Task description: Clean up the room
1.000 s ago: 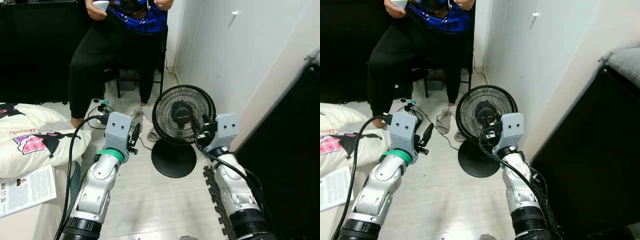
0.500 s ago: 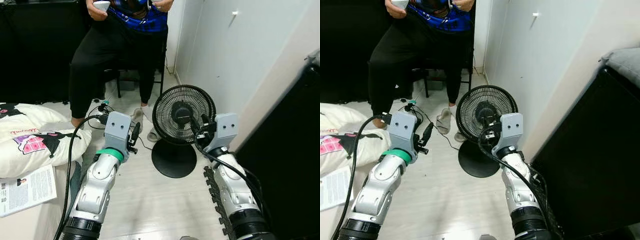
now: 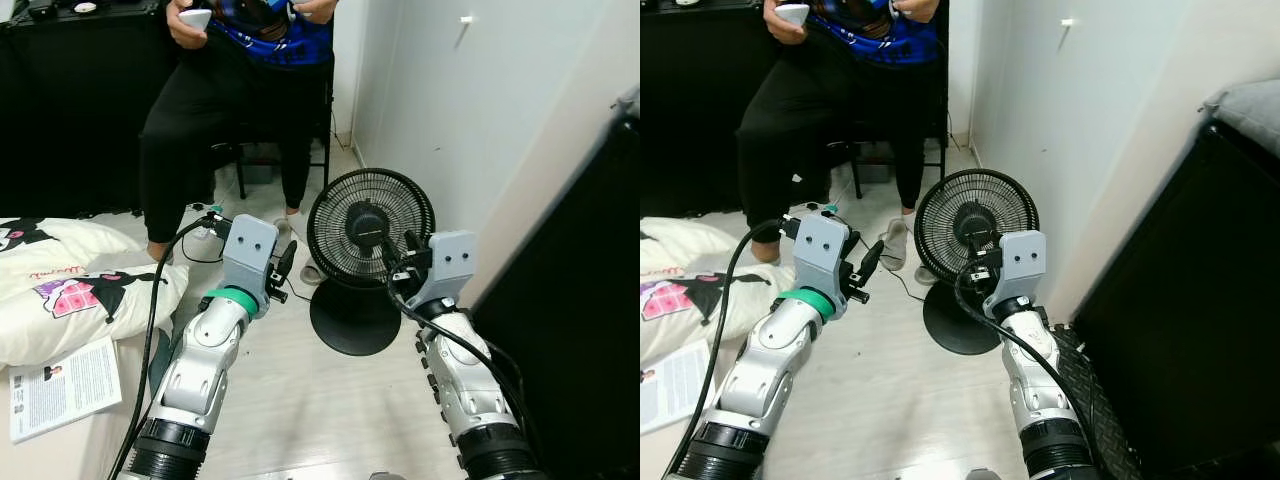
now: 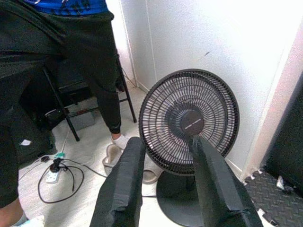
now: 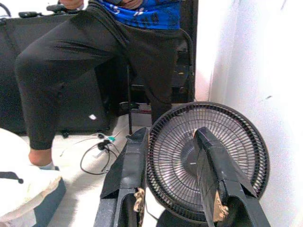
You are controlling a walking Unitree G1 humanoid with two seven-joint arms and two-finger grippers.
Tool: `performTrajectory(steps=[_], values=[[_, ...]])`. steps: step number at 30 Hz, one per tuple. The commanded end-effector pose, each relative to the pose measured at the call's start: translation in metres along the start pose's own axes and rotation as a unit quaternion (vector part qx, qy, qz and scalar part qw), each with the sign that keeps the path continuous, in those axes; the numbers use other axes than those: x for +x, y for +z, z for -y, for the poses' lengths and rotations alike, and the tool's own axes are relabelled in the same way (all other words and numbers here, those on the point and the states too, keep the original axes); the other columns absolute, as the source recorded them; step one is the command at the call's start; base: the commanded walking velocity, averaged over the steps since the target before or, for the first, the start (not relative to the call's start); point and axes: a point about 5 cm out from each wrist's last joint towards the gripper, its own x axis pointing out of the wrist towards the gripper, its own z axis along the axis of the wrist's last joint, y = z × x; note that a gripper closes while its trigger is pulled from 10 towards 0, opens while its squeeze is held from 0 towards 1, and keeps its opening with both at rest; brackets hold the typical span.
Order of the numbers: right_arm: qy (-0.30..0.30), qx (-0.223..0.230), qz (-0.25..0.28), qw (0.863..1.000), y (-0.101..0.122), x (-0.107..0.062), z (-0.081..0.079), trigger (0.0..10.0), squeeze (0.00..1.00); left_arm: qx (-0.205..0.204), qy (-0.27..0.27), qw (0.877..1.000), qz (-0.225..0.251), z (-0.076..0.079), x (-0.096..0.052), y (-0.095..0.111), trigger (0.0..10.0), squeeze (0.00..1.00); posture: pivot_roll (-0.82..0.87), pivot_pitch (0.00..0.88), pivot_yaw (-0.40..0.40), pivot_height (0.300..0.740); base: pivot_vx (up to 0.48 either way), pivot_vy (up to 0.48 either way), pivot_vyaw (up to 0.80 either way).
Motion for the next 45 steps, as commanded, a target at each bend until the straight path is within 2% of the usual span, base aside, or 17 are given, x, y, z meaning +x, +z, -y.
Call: performTrajectory(steps=[1, 12, 45], values=[[0.0, 0.0, -0.001, 1.0, -0.0015, -0.0019, -0.0003, 10.0, 0.0, -0.002, 0.005, 1.0, -0.01, -0.002, -0.0007, -0.0059, 10.0, 0.0, -0.12, 0.0, 0.07, 0.74, 0.0, 0.0, 0.0], [0.006, -0.001, -0.001, 1.0, -0.0018, 0.0, -0.0042, 10.0, 0.0, -0.004, 0.013, 1.0, -0.009, -0.0059, -0.0027, -0.0071, 10.0, 0.0, -0.11, 0.0, 0.063, 0.74, -0.093, 0.0, 0.0], [0.001, -0.002, -0.005, 1.0, -0.0029, -0.0012, 0.0, 10.0, 0.0, -0.008, 0.02, 1.0, -0.009, -0.004, -0.0023, -0.0066, 10.0, 0.0, -0.11, 0.007, 0.059, 0.74, -0.365, 0.0, 0.0]])
